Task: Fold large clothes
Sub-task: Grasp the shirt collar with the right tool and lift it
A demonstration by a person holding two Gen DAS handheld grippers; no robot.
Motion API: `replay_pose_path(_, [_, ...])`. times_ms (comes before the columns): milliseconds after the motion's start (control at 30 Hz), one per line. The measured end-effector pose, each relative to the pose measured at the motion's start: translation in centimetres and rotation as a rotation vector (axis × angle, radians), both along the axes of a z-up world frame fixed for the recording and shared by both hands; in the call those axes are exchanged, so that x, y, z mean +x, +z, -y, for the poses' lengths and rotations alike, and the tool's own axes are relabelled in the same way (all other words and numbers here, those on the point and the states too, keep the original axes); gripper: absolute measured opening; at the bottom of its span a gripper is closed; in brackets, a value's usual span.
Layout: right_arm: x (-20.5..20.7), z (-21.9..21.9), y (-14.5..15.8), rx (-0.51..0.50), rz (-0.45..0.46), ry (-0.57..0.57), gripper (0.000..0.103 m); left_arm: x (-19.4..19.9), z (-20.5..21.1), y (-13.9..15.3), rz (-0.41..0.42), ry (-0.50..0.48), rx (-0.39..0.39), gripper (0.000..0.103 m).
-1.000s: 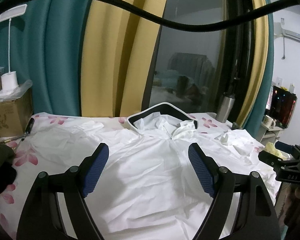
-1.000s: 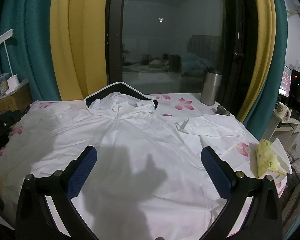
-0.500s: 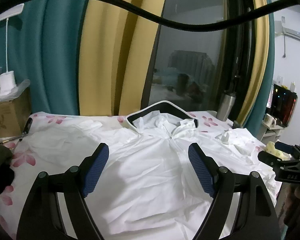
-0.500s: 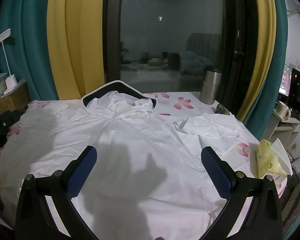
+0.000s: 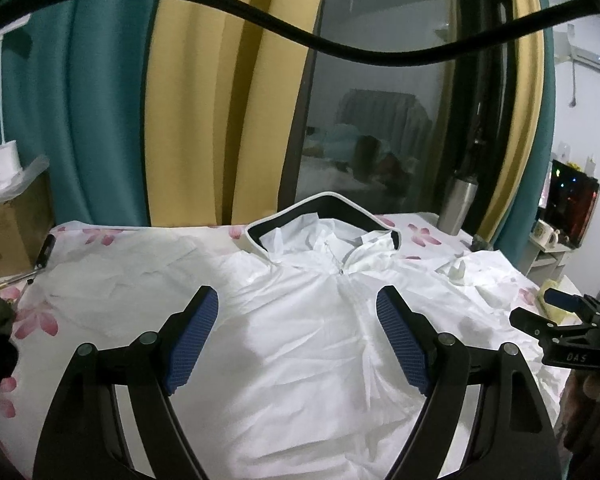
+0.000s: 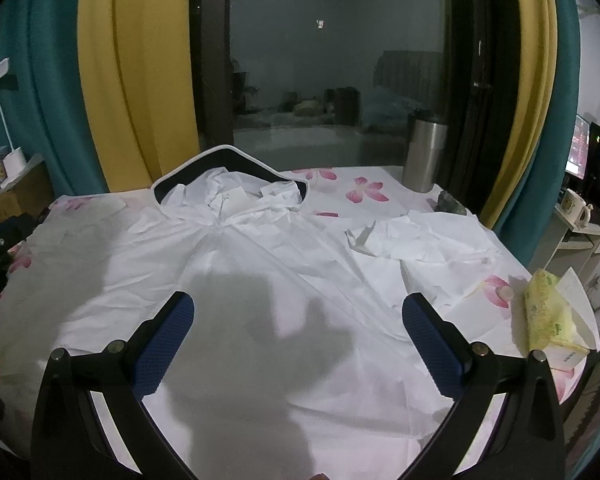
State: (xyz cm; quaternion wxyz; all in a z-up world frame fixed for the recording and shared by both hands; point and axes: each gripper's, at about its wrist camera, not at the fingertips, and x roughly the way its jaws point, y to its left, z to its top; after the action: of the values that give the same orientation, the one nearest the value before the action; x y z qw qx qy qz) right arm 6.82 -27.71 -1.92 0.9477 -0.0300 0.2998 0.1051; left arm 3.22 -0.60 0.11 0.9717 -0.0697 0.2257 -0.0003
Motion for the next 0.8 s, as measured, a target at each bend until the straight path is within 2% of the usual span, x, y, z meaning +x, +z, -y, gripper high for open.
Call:
replay_pose_path(200, [2.9, 1.4, -1.1, -0.007, -0.038, 0.007, 0.103, 2.7, 0.8, -0.6, -0.041, -0.003, 0.010, 0.084])
replay_pose_path(567, [10.9, 6.1, -3.8, -0.105, -0.126, 0.038, 0.102, 8.5, 2.1, -2.5, -0.130, 0.001, 0.034, 0.084])
replay_pose_path(733, [14.6, 6.6, -5.0, -0.184, -0.151, 0.098, 0.093, 11.0, 2.5, -4.0, -0.177, -0.001, 0.039, 0.084])
replay_pose_path(800, [16.1, 6.5, -5.7, -0.211, -0.170, 0.126, 0.080, 11.6, 2.5, -4.4, -0.189, 0.001, 0.039, 0.084])
